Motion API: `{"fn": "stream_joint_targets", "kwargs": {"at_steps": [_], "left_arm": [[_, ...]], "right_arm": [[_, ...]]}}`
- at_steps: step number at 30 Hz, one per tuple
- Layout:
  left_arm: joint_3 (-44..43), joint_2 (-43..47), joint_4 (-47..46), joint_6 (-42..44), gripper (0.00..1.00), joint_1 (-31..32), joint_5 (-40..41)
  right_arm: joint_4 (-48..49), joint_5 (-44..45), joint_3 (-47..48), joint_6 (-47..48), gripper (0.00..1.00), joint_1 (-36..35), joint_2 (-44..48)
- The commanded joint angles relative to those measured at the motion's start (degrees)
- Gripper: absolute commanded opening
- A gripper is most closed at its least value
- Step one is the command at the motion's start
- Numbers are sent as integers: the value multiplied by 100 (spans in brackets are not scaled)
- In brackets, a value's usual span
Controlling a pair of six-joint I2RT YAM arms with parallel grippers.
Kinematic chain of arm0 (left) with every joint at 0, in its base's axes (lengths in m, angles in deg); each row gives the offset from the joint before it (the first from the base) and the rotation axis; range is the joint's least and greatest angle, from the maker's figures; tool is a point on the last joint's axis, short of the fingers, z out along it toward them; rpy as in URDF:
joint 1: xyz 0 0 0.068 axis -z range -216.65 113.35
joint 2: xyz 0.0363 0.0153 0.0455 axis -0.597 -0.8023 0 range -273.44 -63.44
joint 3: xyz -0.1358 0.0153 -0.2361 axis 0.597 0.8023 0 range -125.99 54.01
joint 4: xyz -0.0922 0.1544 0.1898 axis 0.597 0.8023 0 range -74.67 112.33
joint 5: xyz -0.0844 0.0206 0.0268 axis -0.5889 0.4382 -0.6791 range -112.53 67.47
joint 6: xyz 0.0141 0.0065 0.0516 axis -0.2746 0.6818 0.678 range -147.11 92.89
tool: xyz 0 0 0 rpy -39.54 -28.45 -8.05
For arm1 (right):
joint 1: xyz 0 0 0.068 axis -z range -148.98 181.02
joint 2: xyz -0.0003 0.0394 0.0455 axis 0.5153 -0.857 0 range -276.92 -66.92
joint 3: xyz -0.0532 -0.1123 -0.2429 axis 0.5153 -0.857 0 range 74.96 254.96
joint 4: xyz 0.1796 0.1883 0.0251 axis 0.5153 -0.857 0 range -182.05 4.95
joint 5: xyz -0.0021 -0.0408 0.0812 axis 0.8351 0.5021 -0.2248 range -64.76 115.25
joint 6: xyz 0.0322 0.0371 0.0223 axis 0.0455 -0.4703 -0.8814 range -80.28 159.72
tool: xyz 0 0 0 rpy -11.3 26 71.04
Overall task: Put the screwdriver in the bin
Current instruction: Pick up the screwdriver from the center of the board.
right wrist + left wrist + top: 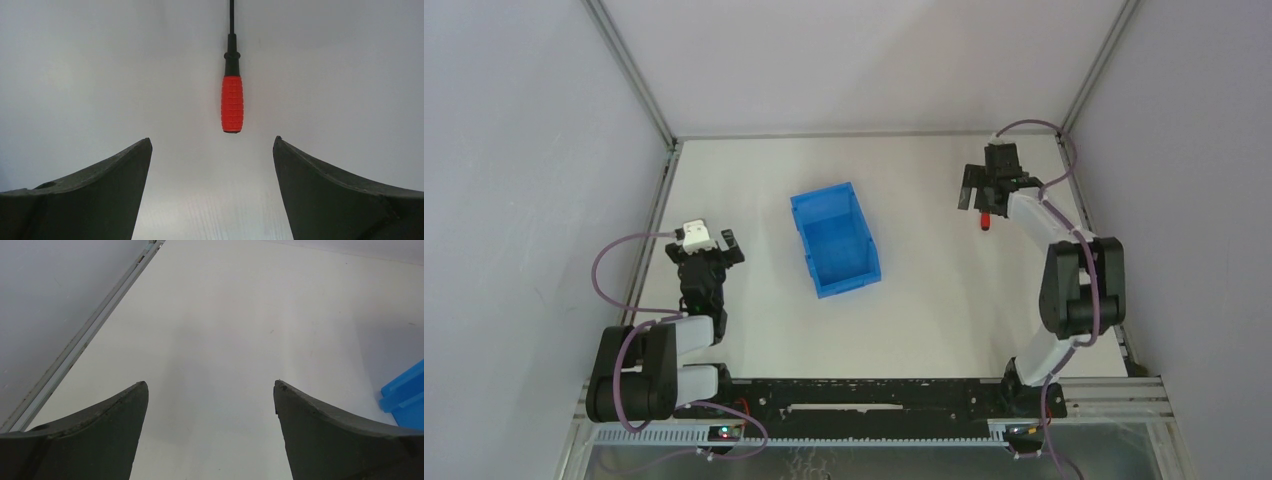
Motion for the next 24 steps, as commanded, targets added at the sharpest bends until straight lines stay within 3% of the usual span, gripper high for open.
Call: {"fn": "stream_joint_targets", "kwargs": {"at_steps": [1, 11, 15, 18, 24], "left_arm": [[-228, 16, -198, 114, 100, -24, 67], [-227, 13, -193, 114, 100, -29, 74], [-227, 20, -194, 114, 100, -31, 70], [-220, 13, -196, 114, 100, -31, 71], [-227, 14, -194, 114, 100, -30, 67]], "right_arm": [[230, 82, 252, -112, 98, 108, -547], [-503, -320, 1272, -282, 82, 336, -2014], [-444, -311, 1290, -316, 80, 362, -2098], [-463, -340, 1302, -347, 71, 396, -2126], [-588, -429, 1350, -365, 65, 441, -2243]]}}
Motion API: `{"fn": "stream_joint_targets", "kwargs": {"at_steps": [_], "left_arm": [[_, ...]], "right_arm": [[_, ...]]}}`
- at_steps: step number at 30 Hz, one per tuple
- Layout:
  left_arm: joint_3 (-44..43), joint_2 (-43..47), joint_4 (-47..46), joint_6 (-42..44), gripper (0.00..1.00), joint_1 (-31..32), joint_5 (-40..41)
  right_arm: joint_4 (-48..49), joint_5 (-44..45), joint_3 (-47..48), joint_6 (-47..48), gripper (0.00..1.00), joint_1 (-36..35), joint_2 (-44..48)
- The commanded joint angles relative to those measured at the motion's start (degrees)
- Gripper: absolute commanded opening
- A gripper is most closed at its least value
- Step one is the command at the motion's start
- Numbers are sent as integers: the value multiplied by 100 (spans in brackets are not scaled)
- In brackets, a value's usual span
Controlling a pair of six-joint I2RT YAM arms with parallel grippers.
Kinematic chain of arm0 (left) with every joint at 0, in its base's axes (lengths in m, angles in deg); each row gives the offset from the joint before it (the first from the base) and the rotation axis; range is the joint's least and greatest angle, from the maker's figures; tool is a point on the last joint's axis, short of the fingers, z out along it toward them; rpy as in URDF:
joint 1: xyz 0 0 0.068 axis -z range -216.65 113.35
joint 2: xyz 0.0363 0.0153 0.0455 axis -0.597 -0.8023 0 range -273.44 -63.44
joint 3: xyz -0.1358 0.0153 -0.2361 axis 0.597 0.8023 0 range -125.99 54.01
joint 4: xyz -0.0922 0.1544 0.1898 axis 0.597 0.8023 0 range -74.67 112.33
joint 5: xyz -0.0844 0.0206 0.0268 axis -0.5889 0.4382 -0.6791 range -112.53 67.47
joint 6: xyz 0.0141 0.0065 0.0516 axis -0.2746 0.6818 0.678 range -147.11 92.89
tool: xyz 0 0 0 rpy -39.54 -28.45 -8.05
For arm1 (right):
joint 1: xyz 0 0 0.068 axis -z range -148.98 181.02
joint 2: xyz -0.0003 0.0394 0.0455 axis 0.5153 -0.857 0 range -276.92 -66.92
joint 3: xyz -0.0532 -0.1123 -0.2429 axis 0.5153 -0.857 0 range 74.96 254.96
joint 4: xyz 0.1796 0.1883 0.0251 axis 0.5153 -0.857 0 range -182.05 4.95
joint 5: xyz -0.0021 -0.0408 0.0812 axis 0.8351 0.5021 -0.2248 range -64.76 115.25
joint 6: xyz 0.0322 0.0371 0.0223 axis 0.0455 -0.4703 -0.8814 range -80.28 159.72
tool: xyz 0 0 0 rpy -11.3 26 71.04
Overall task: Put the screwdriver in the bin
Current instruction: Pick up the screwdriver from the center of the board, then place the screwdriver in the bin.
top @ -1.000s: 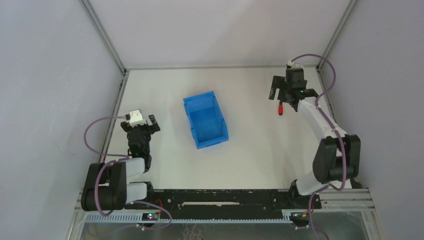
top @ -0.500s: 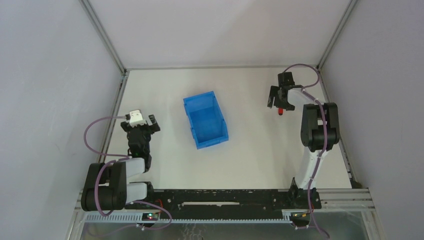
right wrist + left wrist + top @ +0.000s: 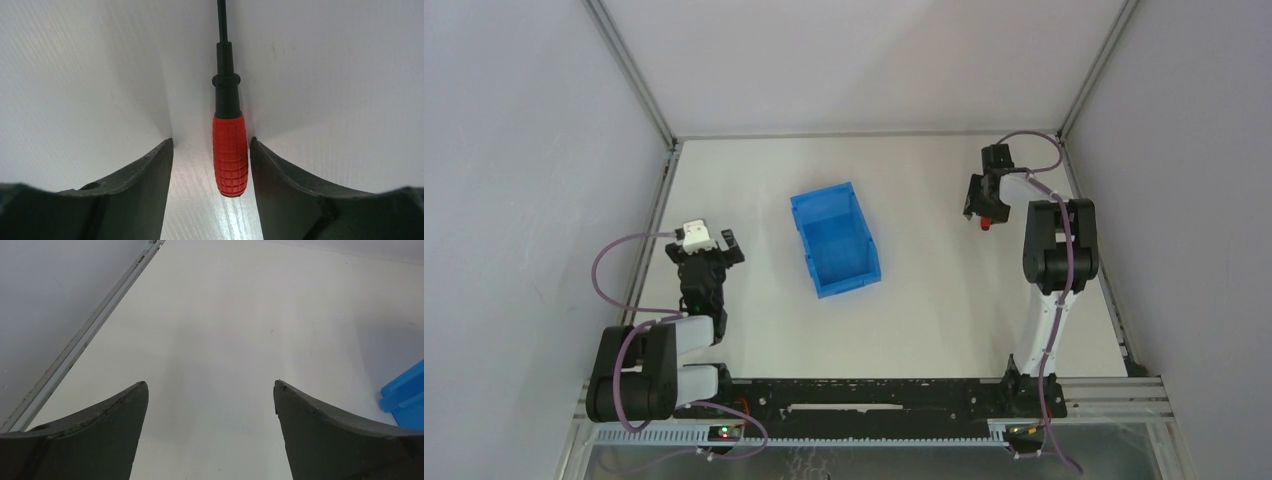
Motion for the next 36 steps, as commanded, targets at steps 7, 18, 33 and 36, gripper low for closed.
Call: {"fn": "stream_joint_targets", "kwargs": {"at_steps": [7, 18, 33, 36], "left_arm": [[-225, 16, -195, 112, 100, -29, 67], [-223, 16, -193, 112, 100, -25, 67], [-223, 18, -194, 112, 100, -29, 68], [-227, 19, -197, 112, 100, -29, 70]], "right_arm": [[-225, -111, 271, -131, 28, 95, -16], [-294, -8, 63, -154, 10, 79, 1247], [-193, 36, -173, 106, 7, -123, 3604], [-229, 78, -173, 134, 6, -230, 3971]]}}
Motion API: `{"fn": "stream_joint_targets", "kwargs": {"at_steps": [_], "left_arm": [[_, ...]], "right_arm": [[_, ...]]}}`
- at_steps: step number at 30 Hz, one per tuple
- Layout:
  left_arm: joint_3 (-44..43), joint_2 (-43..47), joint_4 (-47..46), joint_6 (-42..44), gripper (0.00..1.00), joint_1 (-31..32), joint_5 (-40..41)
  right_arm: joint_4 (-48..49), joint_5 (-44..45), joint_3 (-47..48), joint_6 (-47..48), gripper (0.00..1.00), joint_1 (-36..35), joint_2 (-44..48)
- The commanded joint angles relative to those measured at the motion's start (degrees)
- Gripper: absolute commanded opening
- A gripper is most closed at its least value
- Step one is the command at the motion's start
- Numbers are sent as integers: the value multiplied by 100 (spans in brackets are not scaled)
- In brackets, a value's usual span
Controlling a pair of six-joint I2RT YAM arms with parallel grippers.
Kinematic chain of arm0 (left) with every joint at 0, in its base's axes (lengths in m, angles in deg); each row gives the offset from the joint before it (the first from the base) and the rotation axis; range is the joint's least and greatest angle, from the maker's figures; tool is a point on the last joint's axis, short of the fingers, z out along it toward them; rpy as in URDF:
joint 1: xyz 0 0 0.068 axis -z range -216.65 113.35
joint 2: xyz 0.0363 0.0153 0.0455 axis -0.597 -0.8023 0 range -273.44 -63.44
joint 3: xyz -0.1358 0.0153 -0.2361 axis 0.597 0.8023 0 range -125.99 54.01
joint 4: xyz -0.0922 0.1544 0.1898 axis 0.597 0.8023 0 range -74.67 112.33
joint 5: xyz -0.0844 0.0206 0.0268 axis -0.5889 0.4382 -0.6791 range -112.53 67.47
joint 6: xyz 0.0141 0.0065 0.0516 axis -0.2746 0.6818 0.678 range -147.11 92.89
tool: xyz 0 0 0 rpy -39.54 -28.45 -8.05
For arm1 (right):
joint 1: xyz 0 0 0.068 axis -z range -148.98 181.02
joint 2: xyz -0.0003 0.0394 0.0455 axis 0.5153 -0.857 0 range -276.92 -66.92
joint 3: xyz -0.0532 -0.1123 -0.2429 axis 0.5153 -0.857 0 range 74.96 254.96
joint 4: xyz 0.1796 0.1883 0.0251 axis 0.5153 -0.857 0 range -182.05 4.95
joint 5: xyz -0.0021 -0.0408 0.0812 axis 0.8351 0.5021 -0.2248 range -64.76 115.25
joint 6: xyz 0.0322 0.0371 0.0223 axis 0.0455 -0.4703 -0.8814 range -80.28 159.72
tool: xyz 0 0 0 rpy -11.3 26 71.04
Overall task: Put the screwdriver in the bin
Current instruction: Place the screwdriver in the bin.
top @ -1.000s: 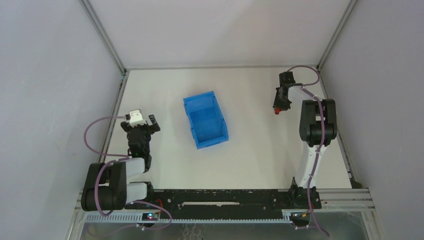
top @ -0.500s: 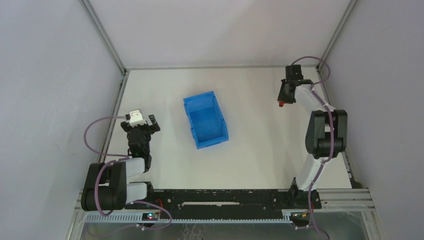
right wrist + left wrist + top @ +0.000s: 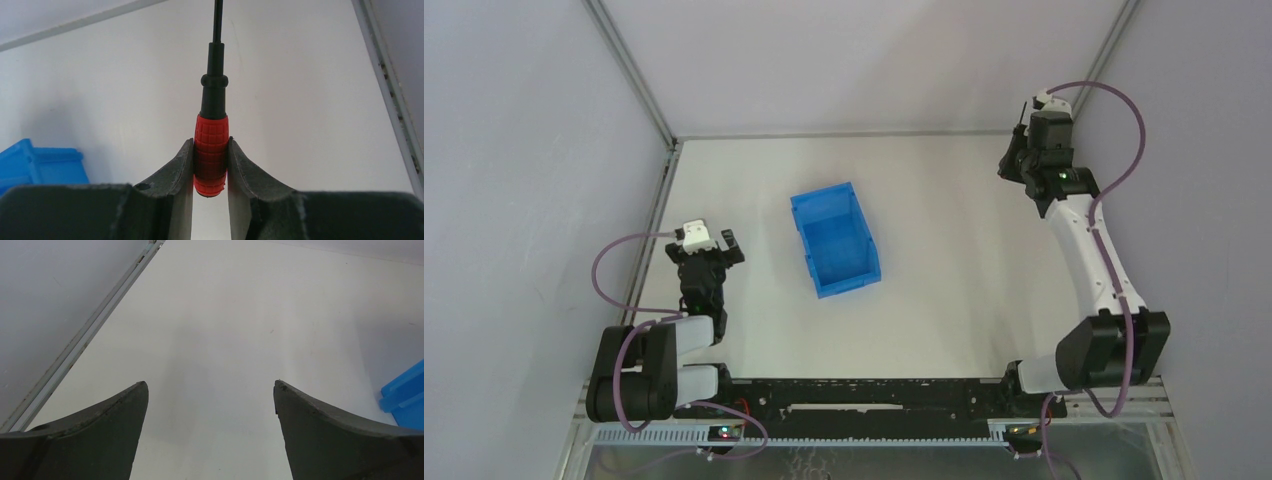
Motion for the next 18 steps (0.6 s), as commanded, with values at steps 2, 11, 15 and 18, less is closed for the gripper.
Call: {"fn": "stream_joint_targets", "kwargs": {"at_steps": [2, 11, 15, 18], "left_arm": [[-220, 14, -197, 114, 100, -29, 69], [-228, 13, -191, 114, 100, -30, 71], [-223, 18, -199, 114, 100, -29, 75], [-224, 22, -192, 114, 100, -31, 73]], "right_arm": [[84, 97, -27, 155, 6, -202, 705], [-223, 147, 36, 27, 7, -467, 1247], [-409, 201, 131, -1, 7, -631, 1237], [-504, 258, 191, -50, 6, -919, 1204]]}}
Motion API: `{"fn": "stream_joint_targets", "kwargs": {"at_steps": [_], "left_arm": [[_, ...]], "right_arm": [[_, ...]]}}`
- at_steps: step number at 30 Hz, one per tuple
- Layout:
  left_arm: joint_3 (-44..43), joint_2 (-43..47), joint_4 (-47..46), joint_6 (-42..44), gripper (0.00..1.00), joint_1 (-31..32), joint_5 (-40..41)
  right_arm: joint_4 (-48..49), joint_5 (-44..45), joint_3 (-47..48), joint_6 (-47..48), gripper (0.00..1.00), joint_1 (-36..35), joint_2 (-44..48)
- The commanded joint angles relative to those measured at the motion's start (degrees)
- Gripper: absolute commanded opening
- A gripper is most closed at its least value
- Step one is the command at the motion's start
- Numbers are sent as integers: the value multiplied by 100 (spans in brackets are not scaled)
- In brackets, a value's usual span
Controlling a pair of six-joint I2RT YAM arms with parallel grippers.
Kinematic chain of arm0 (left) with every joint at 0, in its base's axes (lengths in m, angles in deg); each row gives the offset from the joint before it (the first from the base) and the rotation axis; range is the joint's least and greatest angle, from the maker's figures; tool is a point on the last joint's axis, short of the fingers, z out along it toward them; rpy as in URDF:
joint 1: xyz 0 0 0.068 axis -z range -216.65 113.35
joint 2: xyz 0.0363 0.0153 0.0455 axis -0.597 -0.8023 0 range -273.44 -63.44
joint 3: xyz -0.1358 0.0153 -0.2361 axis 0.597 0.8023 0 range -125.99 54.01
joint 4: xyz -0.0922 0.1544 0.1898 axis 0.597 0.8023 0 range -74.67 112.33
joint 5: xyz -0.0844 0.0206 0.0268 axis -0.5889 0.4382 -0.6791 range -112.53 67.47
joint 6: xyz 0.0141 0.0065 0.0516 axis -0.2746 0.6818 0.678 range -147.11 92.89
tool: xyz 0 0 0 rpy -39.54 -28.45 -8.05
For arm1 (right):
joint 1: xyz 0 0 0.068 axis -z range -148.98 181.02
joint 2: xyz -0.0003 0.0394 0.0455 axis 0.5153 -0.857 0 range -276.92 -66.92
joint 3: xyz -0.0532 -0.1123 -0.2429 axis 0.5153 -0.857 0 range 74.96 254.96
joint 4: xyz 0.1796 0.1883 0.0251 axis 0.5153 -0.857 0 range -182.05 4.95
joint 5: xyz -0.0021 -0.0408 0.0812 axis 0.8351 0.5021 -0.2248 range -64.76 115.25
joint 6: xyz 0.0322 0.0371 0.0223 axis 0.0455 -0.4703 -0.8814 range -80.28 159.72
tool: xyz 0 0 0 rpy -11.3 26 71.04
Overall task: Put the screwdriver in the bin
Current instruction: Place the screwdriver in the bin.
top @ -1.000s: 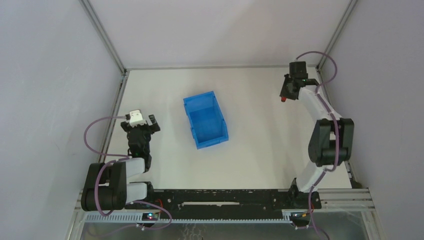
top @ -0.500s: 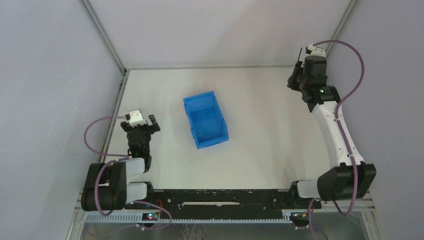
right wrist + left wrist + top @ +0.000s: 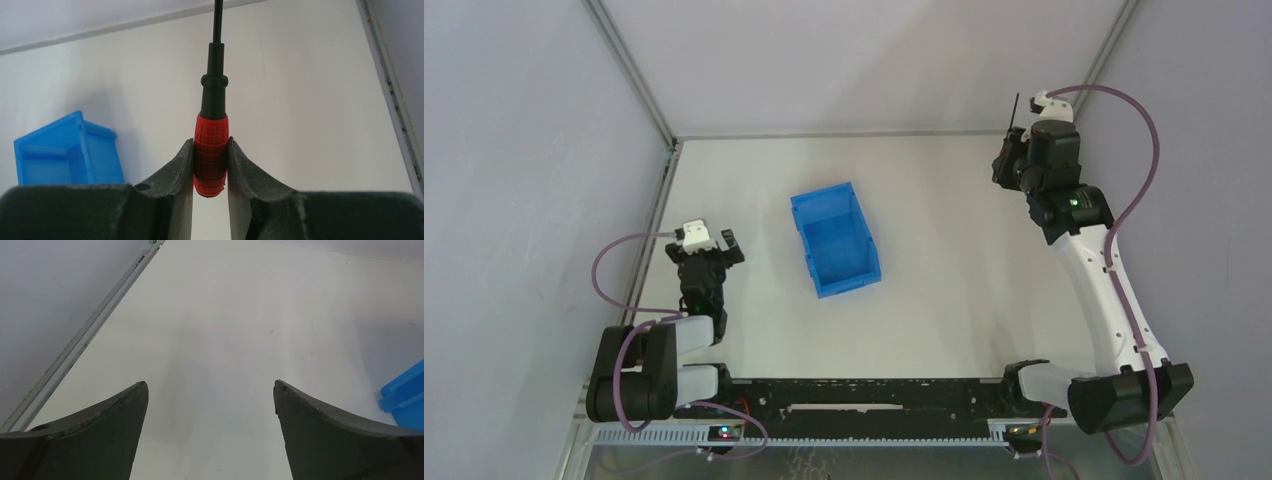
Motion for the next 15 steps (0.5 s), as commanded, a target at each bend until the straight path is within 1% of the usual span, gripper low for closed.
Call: {"fn": "stream_joint_targets", "kwargs": {"at_steps": [1, 8, 15], "left_arm": [[-225, 17, -193, 118, 100, -31, 68], [-225, 15, -194, 116, 100, -31, 67], [-221, 16, -198, 115, 100, -29, 67]], "right_arm": [[-157, 147, 231, -77, 6, -435, -13], [-285, 354, 489, -270, 5, -1428, -443], [-410, 425, 1033, -460, 4, -2386, -1111]]}}
